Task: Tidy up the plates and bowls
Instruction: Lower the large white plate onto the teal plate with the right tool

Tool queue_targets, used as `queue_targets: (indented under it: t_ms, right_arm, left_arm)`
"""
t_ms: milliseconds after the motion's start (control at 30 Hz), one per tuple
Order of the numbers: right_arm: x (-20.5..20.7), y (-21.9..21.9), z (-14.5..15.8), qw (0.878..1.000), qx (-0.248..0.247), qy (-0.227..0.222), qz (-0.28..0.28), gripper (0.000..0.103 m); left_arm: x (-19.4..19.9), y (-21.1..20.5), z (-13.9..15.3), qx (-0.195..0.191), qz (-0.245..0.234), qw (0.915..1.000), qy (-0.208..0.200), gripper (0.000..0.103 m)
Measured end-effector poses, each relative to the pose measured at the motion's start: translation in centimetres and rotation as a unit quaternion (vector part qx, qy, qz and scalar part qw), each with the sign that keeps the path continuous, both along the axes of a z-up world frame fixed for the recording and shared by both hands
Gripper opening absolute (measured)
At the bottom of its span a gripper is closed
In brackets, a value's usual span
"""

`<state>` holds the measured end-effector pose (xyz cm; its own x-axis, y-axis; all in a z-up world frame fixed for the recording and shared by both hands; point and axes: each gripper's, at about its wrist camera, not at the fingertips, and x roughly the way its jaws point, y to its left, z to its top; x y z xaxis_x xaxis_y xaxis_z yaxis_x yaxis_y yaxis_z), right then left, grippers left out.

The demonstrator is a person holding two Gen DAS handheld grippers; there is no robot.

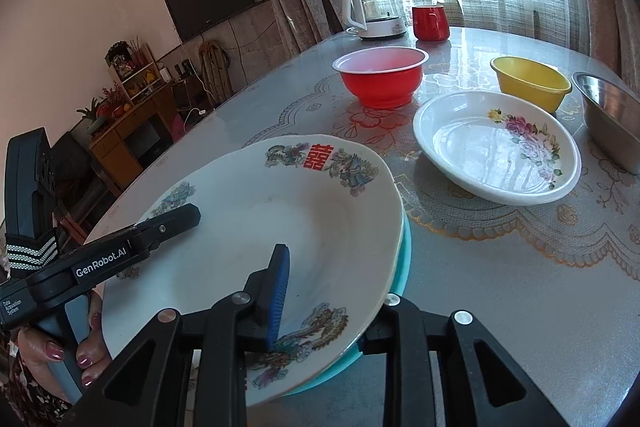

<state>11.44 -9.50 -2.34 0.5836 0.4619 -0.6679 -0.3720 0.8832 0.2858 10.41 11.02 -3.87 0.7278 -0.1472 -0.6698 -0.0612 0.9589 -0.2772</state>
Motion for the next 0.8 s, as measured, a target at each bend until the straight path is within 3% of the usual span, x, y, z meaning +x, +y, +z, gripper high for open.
queue_targets:
  t_ms: [200, 367, 633, 800]
  right_arm:
    - [0.2, -0.5, -0.8, 0.999, 0.026, 0.019, -0.005, 0.03]
    - [-0.6, -0.7, -0.5, 1.0, 0.0, 0.013, -0.007, 0.031]
    - [-2.1, -2.7, 0.1, 0.998, 0.049, 0.024, -0.015, 0.031]
    - [-2.7, -3.0, 0.5, 0.999, 0.045, 0.018, -0.018, 0.031]
  left_arm:
    - [0.0, -0.5, -0.3, 0.014, 0.001, 0.9998, -0.011, 0.033]
    - [-0.1, -0.6, -0.4, 0.018, 0.004, 0.9997, -0.014, 0.033]
    - [-0.1, -0.6, -0.4, 0.018, 0.007, 0.9997, -0.017, 0.035]
    - [-0.2, -0.6, -0.4, 0.022, 0.007, 0.9996, -0.018, 0.036]
